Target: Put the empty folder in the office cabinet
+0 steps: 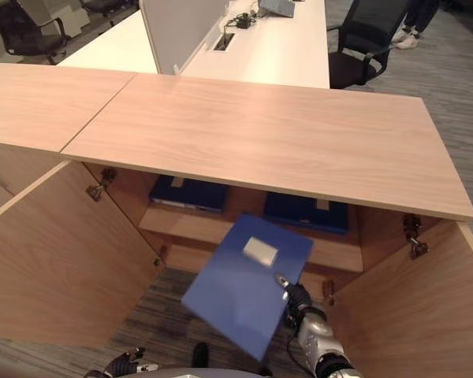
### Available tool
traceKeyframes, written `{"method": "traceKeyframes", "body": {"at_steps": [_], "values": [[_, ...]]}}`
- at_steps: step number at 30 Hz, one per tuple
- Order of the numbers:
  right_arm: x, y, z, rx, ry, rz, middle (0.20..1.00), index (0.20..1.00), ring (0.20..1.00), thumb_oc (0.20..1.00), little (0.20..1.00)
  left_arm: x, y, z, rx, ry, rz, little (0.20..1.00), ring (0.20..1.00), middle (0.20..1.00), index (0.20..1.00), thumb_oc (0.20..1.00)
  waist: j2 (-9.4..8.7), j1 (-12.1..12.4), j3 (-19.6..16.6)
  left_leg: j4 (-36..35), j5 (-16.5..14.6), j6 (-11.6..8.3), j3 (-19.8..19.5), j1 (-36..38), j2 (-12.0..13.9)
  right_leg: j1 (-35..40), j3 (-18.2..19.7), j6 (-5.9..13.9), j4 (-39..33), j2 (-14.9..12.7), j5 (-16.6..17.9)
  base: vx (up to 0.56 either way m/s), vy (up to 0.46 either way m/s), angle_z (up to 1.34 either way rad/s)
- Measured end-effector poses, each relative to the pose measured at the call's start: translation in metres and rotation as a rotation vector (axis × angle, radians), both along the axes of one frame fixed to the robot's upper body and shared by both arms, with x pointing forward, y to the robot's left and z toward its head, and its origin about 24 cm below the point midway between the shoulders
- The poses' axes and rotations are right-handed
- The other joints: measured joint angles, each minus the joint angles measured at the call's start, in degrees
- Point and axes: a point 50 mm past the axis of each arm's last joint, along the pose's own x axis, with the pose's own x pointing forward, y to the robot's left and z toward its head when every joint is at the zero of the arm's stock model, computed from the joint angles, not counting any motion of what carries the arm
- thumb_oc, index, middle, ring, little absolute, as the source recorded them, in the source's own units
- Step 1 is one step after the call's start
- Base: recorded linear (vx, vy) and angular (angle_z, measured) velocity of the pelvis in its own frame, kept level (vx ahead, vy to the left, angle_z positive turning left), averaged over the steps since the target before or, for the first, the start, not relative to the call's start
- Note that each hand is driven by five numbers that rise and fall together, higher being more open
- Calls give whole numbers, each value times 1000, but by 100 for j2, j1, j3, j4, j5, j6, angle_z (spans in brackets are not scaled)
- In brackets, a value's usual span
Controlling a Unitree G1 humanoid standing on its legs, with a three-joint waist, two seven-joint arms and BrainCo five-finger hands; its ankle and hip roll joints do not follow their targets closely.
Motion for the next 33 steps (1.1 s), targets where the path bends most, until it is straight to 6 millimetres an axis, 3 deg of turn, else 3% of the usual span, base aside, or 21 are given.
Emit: {"method": "traceKeyframes", "body": {"at_steps": [8,14,15,22,27,33], "values": [[48,-32,38,140,-186,-377,200,200,200,200,200,12,-9,4,-44,-57,-8,1000,1000,1000,1000,1000,77,71,75,56,94,-5,-101,-205,2,-177,-83,-13,2,23,10,-34,-3,5],[89,-59,85,217,-350,-572,200,200,200,200,200,29,-16,13,-75,-129,-61,1000,1000,1000,1000,1000,432,181,471,57,253,-23,-227,-546,25,-500,-169,-27,44,64,101,-104,7,10],[100,-73,105,246,-409,-654,200,200,200,200,200,38,-17,18,-89,-170,-62,1000,1000,1000,1000,1000,582,234,602,58,330,-15,-271,-687,24,-608,-248,-31,44,73,152,-112,32,19],[124,-112,169,346,-575,-873,200,200,200,200,200,54,-23,30,-116,-241,-146,1000,1000,1000,1000,1000,892,499,819,59,467,-26,-396,-1086,17,-986,-322,-17,86,82,229,-65,22,7],[143,-118,218,398,-677,-908,200,200,200,200,200,62,-34,32,-134,-252,-236,1000,1000,1000,1000,1000,1054,615,901,60,550,-52,-436,-1403,26,-1339,-365,-17,213,82,228,-23,8,5],[163,-119,307,481,-859,-899,200,200,200,200,200,76,-43,37,-139,-286,-307,1000,1000,1000,1000,1000,1315,901,992,63,673,-58,-478,-1886,-2,-2141,-374,7,948,-40,-60,-20,-3,2]]}}
